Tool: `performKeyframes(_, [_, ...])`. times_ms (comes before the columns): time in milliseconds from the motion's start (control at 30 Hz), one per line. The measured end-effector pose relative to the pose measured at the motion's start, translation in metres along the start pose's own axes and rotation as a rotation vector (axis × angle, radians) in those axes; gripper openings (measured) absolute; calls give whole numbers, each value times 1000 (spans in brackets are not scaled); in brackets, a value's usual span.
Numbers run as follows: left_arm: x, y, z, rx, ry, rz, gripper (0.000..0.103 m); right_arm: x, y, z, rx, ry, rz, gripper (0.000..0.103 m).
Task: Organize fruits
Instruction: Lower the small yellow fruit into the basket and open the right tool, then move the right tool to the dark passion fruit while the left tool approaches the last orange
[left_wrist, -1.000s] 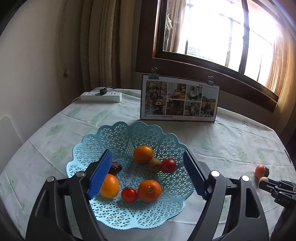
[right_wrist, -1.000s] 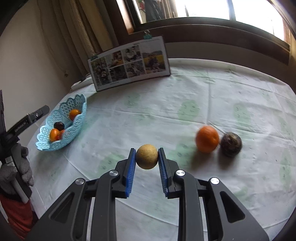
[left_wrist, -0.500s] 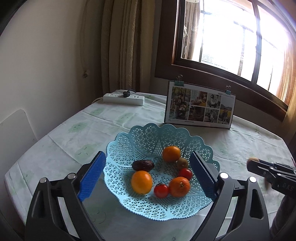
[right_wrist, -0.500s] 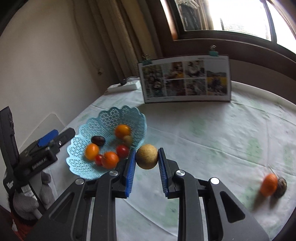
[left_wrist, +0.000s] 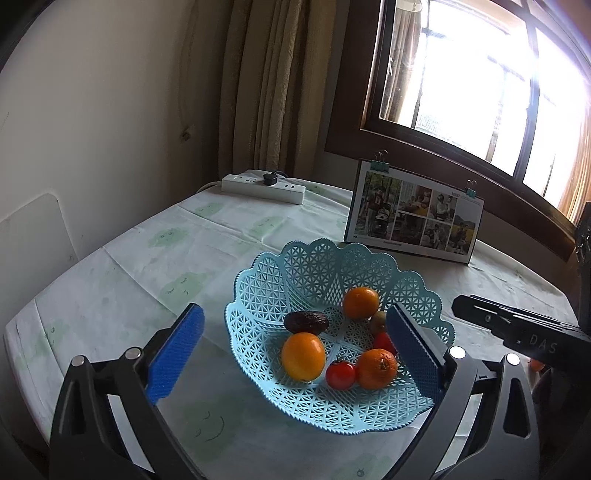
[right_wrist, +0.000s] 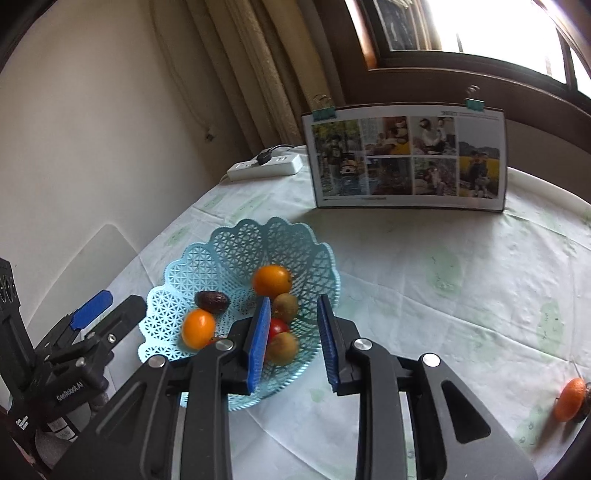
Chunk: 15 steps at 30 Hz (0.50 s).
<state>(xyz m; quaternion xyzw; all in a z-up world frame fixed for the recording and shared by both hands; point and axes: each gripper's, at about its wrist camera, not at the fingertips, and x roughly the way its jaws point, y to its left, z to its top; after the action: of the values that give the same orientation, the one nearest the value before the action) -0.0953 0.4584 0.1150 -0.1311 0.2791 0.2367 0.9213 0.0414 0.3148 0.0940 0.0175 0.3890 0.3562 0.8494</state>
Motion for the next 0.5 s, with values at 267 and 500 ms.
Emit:
performKeyframes(267, [2,-6,0,-2,3,-25,100,-10,-18,-11,36,-4,-29,27])
performKeyframes(500, [-1,-25,-2,29,4,-56,100,-24,-44,-29,94,-4,-61,27])
